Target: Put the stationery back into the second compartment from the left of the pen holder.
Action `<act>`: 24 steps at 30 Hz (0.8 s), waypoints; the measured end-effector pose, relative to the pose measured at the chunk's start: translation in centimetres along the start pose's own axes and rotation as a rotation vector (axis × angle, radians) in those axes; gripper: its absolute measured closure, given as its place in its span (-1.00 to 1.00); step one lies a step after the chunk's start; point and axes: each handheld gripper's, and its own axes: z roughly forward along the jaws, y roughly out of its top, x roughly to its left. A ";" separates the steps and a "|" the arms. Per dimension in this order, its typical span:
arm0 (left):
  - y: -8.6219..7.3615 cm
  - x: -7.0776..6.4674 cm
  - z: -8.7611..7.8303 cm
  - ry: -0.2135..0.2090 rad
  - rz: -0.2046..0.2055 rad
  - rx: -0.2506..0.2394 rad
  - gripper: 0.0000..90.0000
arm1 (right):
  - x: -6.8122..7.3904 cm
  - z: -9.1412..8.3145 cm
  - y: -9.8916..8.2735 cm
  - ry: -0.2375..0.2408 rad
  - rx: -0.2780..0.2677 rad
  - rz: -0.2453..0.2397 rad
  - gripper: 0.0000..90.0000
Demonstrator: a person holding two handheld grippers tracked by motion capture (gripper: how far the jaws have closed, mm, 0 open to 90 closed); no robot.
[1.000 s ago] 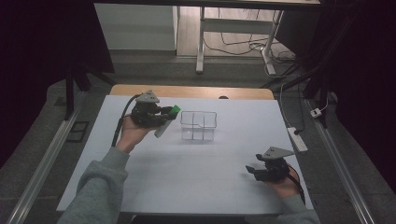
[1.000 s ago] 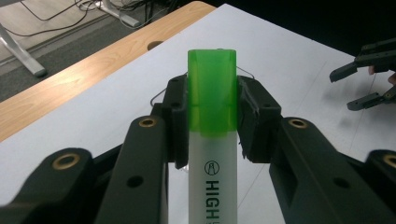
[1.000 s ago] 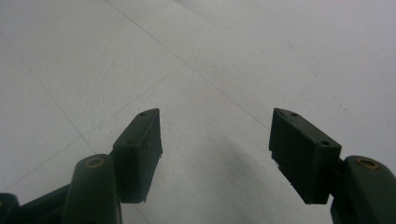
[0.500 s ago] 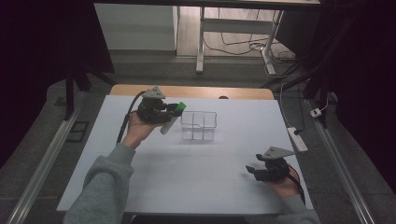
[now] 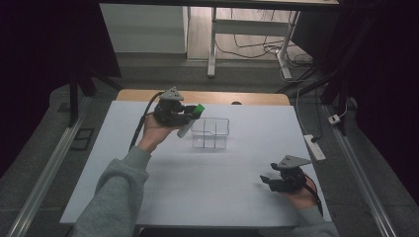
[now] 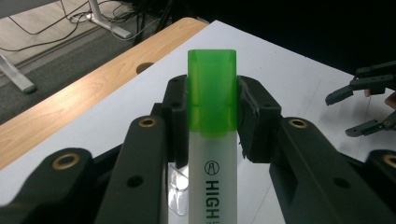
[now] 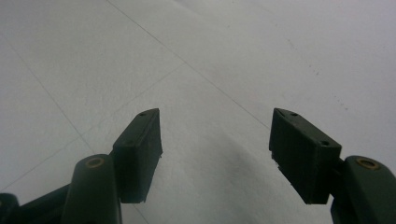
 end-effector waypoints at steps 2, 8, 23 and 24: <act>0.2 -0.1 0.2 0.002 0.006 0.001 0.47 | 0.0 0.0 0.0 -0.001 0.000 0.001 -0.24; 0.8 -0.2 0.8 -0.008 0.007 -0.017 0.47 | 0.0 0.0 0.0 -0.001 -0.002 0.001 -0.25; 2.2 -0.6 3.1 -0.017 0.043 -0.026 0.47 | -0.1 0.0 -0.1 -0.001 0.003 0.003 -0.25; 2.3 -0.7 3.2 -0.016 0.047 -0.027 0.47 | -0.1 0.0 -0.1 0.000 0.004 0.003 -0.25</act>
